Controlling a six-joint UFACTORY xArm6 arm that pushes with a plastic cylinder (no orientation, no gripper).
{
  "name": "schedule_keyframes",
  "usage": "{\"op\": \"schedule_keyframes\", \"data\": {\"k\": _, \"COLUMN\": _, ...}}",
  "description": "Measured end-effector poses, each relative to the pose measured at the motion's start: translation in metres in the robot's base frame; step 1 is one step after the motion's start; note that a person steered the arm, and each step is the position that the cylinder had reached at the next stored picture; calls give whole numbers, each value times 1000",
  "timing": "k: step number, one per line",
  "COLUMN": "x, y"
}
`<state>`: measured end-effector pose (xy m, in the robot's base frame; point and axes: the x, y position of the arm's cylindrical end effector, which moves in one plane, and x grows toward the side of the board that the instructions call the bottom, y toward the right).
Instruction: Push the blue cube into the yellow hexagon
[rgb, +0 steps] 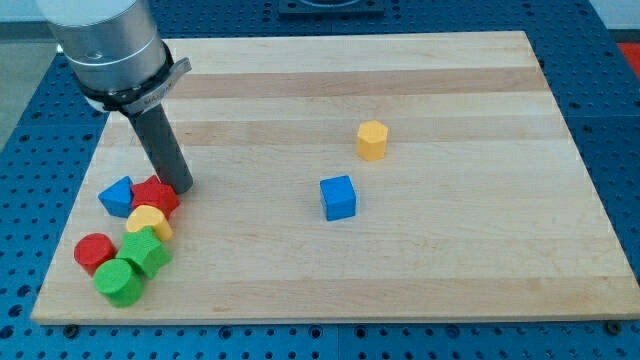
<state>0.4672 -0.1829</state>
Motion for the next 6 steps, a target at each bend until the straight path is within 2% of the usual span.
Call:
{"op": "schedule_keyframes", "data": {"k": 2, "x": -15, "y": 37}}
{"op": "schedule_keyframes", "data": {"k": 4, "x": -15, "y": 129}}
{"op": "schedule_keyframes", "data": {"k": 5, "x": -6, "y": 167}}
{"op": "schedule_keyframes", "data": {"k": 6, "x": 15, "y": 177}}
